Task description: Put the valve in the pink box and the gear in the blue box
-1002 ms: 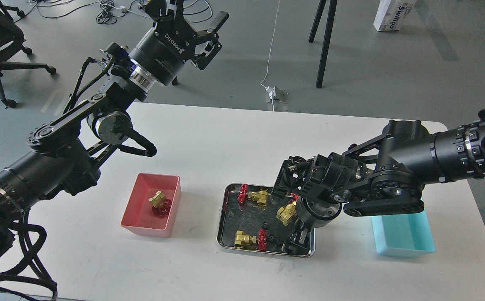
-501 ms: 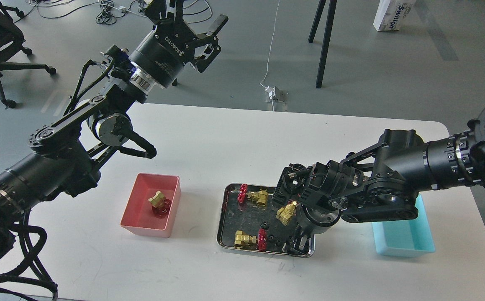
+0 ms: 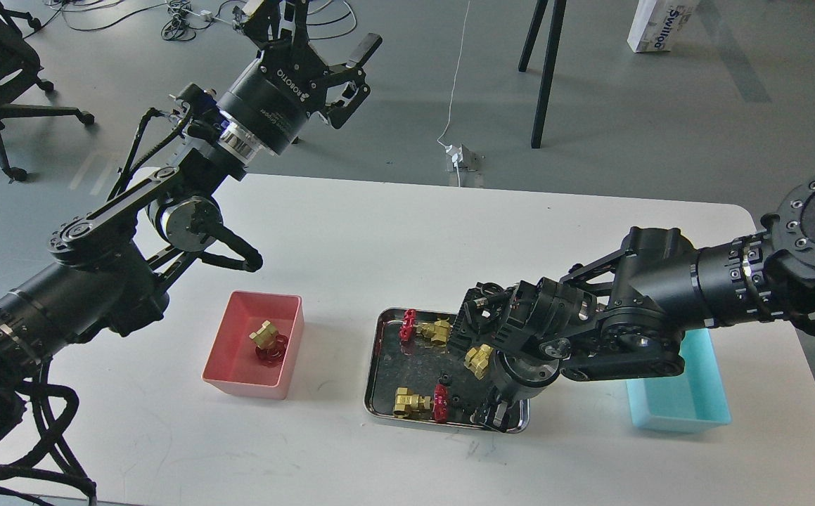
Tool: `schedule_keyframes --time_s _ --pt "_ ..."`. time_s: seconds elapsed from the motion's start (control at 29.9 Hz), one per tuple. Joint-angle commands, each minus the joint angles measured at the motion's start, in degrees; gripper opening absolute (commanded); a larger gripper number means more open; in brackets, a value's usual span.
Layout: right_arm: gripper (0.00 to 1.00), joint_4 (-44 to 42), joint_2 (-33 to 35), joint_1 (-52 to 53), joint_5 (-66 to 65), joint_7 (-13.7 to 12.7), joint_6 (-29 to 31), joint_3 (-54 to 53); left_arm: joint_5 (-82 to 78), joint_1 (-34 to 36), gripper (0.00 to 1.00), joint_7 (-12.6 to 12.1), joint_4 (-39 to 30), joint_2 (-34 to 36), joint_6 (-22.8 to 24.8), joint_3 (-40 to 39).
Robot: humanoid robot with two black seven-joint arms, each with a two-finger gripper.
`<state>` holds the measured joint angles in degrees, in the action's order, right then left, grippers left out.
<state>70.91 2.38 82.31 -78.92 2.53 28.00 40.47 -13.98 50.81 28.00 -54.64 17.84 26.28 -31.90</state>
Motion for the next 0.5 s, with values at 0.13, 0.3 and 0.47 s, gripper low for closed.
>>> schedule_keyframes --time_s 0.13,0.3,0.47 --pt "0.51 -2.00 -0.71 -1.02 -0.10 0.02 0.00 0.05 0.00 -0.09 0.88 0.00 0.06 0.00 0.00 0.09" --pt "0.51 -2.09 -1.07 -1.28 -0.10 0.02 0.00 0.05 0.00 -0.09 0.89 0.00 0.06 0.00 0.00 0.09" --pt "0.51 -2.18 -1.07 -1.37 -0.01 0.02 0.00 0.05 0.00 -0.09 0.89 0.00 0.06 -0.09 0.00 0.09"
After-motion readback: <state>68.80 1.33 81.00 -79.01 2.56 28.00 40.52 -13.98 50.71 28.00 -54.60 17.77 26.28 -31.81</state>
